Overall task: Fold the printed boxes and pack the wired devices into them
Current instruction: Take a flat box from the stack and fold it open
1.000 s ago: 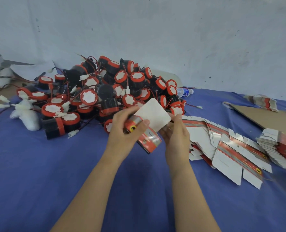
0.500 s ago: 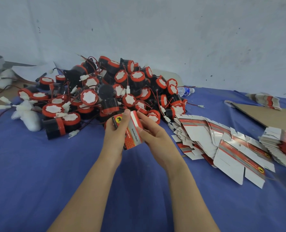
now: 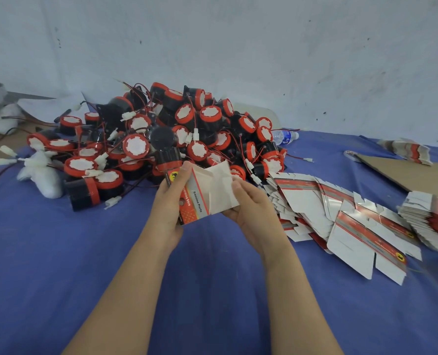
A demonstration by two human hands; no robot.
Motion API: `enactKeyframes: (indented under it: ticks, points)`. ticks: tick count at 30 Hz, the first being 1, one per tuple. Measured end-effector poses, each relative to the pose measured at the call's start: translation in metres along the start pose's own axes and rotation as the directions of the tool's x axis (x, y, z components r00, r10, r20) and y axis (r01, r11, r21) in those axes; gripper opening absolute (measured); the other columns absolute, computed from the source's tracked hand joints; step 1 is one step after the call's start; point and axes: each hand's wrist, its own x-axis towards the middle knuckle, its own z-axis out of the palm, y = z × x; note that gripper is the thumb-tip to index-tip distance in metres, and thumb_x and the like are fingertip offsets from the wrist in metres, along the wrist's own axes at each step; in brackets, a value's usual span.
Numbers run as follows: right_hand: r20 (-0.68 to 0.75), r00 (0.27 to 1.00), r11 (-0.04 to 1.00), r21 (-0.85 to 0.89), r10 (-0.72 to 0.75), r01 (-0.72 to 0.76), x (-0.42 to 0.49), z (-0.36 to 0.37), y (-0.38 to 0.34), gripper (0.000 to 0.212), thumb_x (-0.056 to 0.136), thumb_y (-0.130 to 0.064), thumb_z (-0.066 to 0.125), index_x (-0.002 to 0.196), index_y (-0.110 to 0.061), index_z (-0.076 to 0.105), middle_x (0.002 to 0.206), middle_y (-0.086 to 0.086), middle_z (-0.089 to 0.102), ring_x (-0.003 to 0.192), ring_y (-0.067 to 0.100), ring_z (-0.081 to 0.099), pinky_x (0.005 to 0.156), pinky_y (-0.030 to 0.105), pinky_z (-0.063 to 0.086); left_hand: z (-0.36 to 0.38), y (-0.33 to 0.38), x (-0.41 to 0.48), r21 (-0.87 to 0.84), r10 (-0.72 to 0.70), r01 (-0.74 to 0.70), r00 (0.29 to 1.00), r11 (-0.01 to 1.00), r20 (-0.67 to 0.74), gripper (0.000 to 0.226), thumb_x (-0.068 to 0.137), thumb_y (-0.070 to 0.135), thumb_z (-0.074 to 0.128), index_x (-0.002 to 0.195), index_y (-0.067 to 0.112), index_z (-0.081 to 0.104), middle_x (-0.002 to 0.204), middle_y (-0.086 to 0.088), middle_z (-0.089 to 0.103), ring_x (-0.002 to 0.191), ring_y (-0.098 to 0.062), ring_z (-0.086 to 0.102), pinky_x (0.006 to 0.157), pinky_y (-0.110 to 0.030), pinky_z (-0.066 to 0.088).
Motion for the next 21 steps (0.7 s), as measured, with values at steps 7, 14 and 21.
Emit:
enactKeyframes:
  ticks: [7, 14, 21]
  points:
    - [-0.042, 0.992, 0.989, 0.099, 0.115, -0.111, 0.001, -0.003, 0.004, 0.048, 0.099, -0.010, 0.048, 0.068, -0.033, 0.076, 0.077, -0.013, 0.073, 0.086, 0.015, 0.070, 0.073, 0.030, 0.060, -0.002, 0.000, 0.000, -0.007, -0.099, 0.101, 0.987, 0.995, 0.124, 0.078, 0.057, 0.058, 0.073, 0.120, 0.013, 0.063, 0.114, -0.014, 0.070, 0.105, -0.030, 0.067, 0.085, -0.048, 0.054]
    - [-0.386, 0.918, 0.972, -0.235, -0.089, -0.005, 0.004, 0.009, 0.007, 0.029, 0.098, -0.044, 0.044, 0.107, -0.023, 0.062, 0.089, -0.008, 0.064, 0.084, 0.015, 0.062, 0.073, 0.032, 0.054, 0.003, -0.003, 0.001, 0.071, 0.052, -0.054, 0.998, 0.996, 0.032, 0.064, 0.060, 0.060, 0.068, 0.113, 0.025, 0.060, 0.111, -0.004, 0.071, 0.099, -0.019, 0.070, 0.085, -0.043, 0.056]
    - [-0.120, 0.970, 0.966, -0.129, 0.210, -0.225, -0.001, 0.013, 0.002, 0.050, 0.092, -0.052, 0.053, 0.084, -0.004, 0.064, 0.087, 0.016, 0.070, 0.070, 0.023, 0.069, 0.058, 0.031, 0.057, 0.014, -0.020, -0.005, 0.552, 0.462, -0.415, 0.885, 0.723, 0.061, 0.083, 0.075, 0.073, 0.048, 0.143, 0.029, 0.033, 0.134, 0.012, 0.037, 0.125, -0.002, 0.040, 0.100, -0.017, 0.038]
